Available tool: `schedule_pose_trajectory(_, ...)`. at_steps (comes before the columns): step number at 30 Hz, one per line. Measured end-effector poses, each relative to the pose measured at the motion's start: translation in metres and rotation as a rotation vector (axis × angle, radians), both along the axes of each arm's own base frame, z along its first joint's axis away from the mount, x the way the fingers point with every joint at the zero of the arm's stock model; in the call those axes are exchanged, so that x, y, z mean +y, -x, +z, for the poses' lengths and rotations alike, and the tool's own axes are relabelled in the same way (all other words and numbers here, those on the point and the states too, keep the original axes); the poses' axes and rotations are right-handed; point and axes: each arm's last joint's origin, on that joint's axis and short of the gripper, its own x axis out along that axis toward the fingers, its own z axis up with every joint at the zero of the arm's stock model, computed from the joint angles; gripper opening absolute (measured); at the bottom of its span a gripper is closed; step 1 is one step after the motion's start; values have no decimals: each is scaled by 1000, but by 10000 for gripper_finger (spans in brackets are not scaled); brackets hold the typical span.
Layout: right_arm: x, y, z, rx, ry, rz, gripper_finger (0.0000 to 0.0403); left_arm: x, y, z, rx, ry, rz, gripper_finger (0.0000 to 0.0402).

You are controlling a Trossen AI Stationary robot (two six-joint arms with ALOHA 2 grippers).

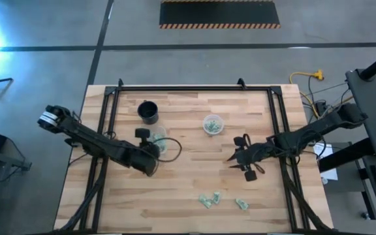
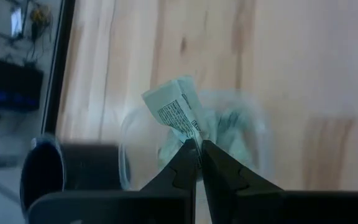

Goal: Pick and place items into bin
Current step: Put the stevia packet into the left transparent bin, then put the stevia packet into the right transparent bin

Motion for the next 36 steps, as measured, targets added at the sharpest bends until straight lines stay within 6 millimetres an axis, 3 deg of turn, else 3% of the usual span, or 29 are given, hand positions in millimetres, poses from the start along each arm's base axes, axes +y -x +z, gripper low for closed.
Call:
schedule_pose_trajectory(5, 10, -7, -8, 45, -37, 20, 121, 11, 14, -11, -14, 12, 68, 0)
schedule_pose_trajectory(12, 25, -14, -15, 91, -56, 36, 115, 15, 17, -17, -42, -9, 116, 5)
schedule_pose_trajectory(26, 37, -25, -31, 148, -105, 26, 136, 16, 13, -15, -61, -1, 121, 136)
schedule_pose_trajectory(36, 59, -43, -56, 107, -120, 197, 151, 14, 7, -8, -110, 23, 120, 155)
